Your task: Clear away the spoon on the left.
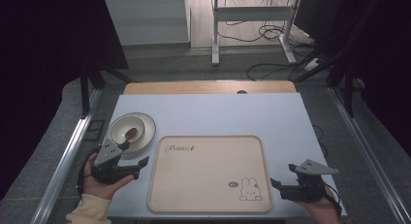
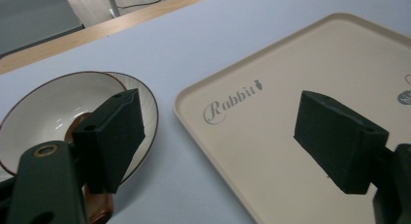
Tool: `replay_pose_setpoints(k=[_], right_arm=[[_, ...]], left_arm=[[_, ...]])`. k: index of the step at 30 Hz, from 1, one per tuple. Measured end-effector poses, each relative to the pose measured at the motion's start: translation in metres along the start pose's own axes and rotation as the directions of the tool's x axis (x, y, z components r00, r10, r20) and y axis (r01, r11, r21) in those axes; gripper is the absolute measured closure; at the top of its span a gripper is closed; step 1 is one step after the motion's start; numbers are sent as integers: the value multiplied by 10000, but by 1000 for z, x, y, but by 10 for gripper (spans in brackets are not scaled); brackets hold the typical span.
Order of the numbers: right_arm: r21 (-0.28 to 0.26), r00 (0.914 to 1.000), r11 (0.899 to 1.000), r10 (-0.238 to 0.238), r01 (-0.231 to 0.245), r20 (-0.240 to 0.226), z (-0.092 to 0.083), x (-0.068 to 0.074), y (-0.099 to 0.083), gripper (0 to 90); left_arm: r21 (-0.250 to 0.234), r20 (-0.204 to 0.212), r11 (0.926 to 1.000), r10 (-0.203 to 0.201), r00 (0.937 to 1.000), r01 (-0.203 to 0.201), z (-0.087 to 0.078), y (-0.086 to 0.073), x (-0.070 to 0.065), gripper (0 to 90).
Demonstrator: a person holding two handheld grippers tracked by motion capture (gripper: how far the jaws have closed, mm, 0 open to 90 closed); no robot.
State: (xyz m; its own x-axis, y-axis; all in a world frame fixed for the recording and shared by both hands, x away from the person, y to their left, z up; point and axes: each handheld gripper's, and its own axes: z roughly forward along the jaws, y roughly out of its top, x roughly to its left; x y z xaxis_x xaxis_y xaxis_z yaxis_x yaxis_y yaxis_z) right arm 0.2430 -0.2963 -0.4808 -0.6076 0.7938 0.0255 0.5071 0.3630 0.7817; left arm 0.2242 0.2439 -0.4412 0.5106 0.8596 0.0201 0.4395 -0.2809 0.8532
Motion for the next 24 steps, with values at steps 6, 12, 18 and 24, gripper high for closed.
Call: replay_pose_setpoints(k=[6, 12, 18, 24], right_arm=[[-27, 10000, 10000, -37, 37, -23, 0, 1, 0, 146], [19, 10000, 10000, -88, 88, 4, 1, 1, 0, 146], [7, 9999, 9999, -118, 118, -39, 0, 1, 0, 146], [56, 9999, 9999, -141, 141, -44, 1, 1, 0, 146]], left_arm=[[-25, -239, 9999, -158, 9996, 158, -5, -2, 8, 175], [-90, -503, 9995, -308, 9983, 304, -9, -6, 18, 165], [-272, -891, 9990, -387, 9953, 364, -14, -11, 28, 160], [-197, -1058, 9985, -529, 9930, 511, -14, -19, 36, 161]])
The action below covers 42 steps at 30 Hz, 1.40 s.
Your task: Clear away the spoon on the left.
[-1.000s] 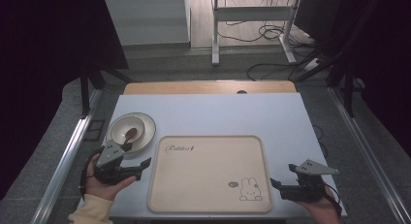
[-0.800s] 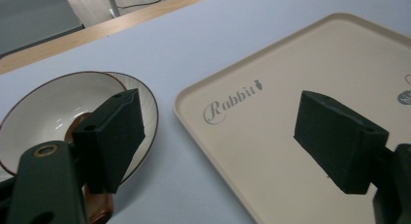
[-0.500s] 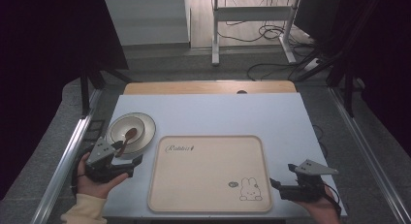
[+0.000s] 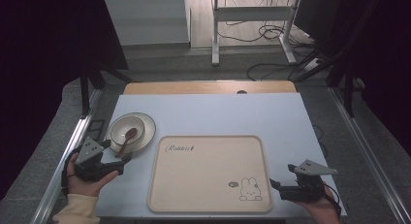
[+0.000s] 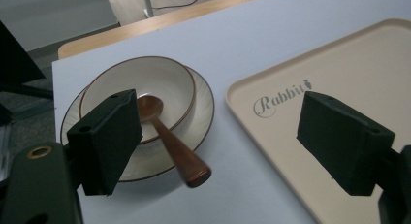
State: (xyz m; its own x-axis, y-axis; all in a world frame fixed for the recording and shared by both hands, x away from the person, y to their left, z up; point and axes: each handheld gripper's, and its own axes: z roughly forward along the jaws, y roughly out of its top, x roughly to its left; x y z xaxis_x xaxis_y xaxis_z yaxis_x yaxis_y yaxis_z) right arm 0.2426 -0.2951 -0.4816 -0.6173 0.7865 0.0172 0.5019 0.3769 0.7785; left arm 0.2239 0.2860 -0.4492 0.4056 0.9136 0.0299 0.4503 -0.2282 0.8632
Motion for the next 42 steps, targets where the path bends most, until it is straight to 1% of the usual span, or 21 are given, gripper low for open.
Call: replay_pose_setpoints(k=[5, 7, 11, 16, 19, 22, 27, 30, 34, 35, 42], right_arm=[[24, 10000, 10000, 22, -22, 14, 0, -1, 0, 146], [34, 10000, 10000, 16, -17, 13, 0, -1, 0, 146], [23, 10000, 10000, 11, -11, 43, 0, -1, 0, 146], [-12, 9999, 10000, -13, 13, 145, -1, -1, 0, 146], [4, 9999, 10000, -2, 2, 172, -1, -2, -1, 146], [37, 9998, 10000, 13, -14, 208, -1, -2, -1, 147], [99, 9996, 9999, 38, -41, 286, 0, -1, -1, 147], [120, 9996, 9999, 19, -23, 274, 0, -1, 0, 148], [138, 9996, 9999, -6, 3, 284, 1, -1, 0, 148], [138, 9996, 9999, -2, -2, 285, 0, -1, 0, 148], [150, 9996, 9999, -14, 10, 286, 1, -1, -1, 148]], left_arm=[[41, -52, 10000, -16, 10000, 16, 0, -7, 4, 163], [-82, -122, 9999, 66, 9999, -67, 1, -10, 5, 166], [-194, -188, 9998, 96, 9998, -100, 2, -14, 6, 169], [-208, -101, 9993, 318, 9994, -320, 5, -20, 4, 173], [-77, -117, 9991, 427, 9990, -428, 8, -22, 4, 189], [35, -182, 9983, 574, 9982, -573, 9, -24, 4, 224], [95, -456, 9982, 595, 9972, -591, 12, -28, 8, 283], [122, -496, 9981, 609, 9969, -604, 13, -29, 9, 339], [165, -574, 9973, 729, 9957, -721, 15, -30, 9, 416], [189, -606, 9966, 812, 9949, -802, 17, -31, 8, 434], [358, -740, 9947, 988, 9924, -963, 20, -33, 8, 513]])
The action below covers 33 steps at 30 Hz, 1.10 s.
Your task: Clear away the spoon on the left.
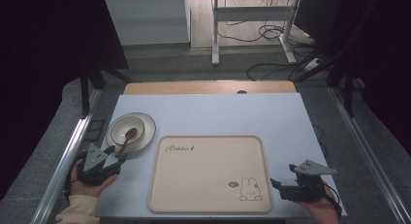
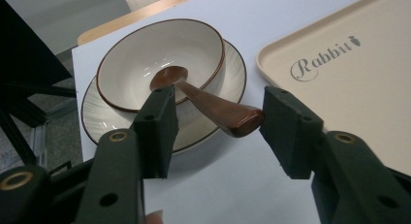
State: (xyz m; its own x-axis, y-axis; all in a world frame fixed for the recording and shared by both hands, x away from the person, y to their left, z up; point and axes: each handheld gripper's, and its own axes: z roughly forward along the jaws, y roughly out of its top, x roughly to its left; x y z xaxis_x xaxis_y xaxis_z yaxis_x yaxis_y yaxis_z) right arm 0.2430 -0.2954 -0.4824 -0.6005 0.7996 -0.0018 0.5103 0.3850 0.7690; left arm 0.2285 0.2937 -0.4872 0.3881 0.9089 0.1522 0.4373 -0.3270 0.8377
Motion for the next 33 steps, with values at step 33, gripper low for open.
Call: replay_pose_setpoints(k=[33], right_arm=[[57, 10000, 10000, -16, 16, -69, 1, 1, 0, 151]], left_arm=[[230, -808, 9997, 141, 9966, -123, 11, -2, -4, 804]])
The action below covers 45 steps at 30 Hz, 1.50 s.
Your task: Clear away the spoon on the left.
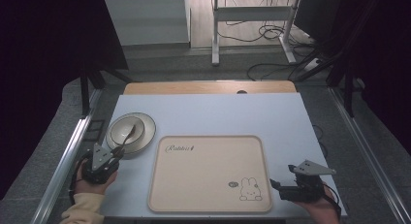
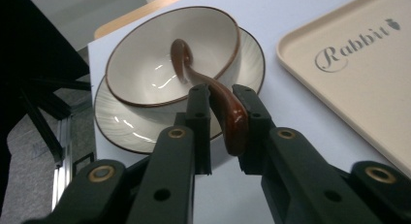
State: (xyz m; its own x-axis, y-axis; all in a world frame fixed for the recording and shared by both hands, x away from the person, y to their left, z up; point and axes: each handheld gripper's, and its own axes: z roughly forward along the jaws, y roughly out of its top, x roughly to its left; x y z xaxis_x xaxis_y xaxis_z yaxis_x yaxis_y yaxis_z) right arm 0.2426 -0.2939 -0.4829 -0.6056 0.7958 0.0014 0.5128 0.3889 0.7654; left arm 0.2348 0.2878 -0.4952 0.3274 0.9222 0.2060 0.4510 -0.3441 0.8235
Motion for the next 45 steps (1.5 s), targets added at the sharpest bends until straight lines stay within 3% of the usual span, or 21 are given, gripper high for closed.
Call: replay_pose_setpoints(k=[12, 31, 41, 45], right_arm=[[29, 10000, 10000, -18, 18, -19, 0, 0, 0, 151], [-45, 10000, 10000, 58, -58, 34, -1, -1, 0, 150], [-9, 10000, 10000, 54, -54, 16, -1, -1, 0, 151], [-30, 10000, 10000, 49, -48, 19, -1, -1, 0, 151]], left_arm=[[-41, -137, 9997, -237, 9996, 236, -2, 0, 3, 842], [-573, -141, 9959, -717, 9973, 707, -13, 3, 10, 843], [-1071, -114, 9877, -1158, 9932, 1139, -26, 6, 17, 843], [-1229, -112, 9864, -1112, 9937, 1090, -29, 10, 16, 843]])
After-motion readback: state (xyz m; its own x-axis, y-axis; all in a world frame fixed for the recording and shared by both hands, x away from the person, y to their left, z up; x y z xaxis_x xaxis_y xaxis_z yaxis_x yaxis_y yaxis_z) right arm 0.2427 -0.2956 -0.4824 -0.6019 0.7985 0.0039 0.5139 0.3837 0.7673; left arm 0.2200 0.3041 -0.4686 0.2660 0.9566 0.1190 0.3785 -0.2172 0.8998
